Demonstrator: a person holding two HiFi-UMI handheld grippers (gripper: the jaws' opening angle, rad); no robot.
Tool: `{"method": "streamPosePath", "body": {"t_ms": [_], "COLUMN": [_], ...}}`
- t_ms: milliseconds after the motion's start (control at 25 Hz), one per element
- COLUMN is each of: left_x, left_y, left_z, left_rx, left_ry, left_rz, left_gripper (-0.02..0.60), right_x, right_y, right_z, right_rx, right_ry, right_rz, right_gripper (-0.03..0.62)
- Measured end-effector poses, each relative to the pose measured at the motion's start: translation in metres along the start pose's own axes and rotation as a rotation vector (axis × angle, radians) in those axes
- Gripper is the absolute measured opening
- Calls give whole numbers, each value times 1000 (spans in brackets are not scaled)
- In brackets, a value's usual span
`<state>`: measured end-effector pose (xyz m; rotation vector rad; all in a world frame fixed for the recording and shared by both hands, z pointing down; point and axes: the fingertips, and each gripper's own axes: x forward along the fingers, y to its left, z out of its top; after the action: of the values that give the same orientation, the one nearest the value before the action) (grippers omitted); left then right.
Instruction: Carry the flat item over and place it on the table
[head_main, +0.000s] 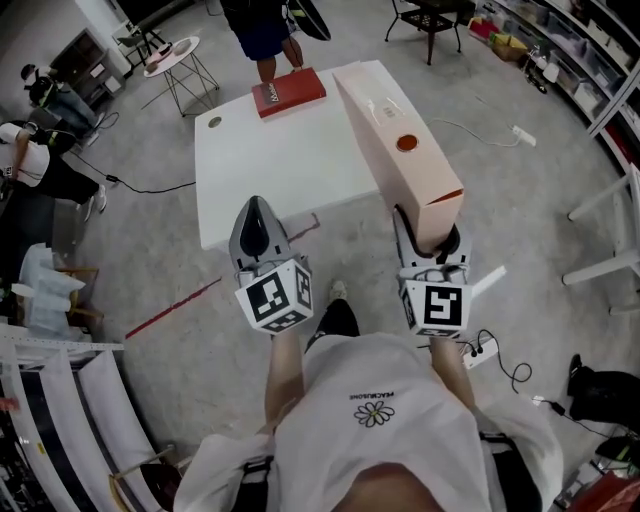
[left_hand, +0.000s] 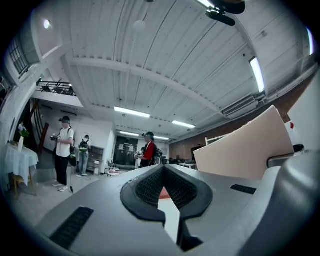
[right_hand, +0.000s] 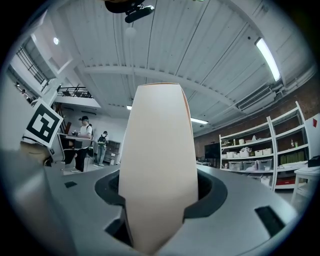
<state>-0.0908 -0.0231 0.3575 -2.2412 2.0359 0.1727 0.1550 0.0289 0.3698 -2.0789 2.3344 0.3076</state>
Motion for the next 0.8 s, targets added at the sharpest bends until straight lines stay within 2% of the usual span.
{"method": "streamPosePath", "body": {"t_ms": [280, 480, 640, 800], "left_x": [116, 191, 231, 255], "left_y": [18, 46, 64, 67], "left_z": [-7, -12, -15, -23], "left_rx": [10, 0, -22, -46], "left_ry": [11, 3, 7, 23], "left_rz": [-83, -128, -134, -156], "left_gripper": [15, 15, 15, 15], "right_x": [111, 194, 240, 270], "right_y": [9, 24, 27, 32], "right_z": [8, 18, 20, 24], "right_rx": [-16, -41, -29, -23], "right_ry": [-34, -58, -59, -45], "right_rz": [-33, -56, -68, -27], "right_gripper": [282, 282, 282, 282]}}
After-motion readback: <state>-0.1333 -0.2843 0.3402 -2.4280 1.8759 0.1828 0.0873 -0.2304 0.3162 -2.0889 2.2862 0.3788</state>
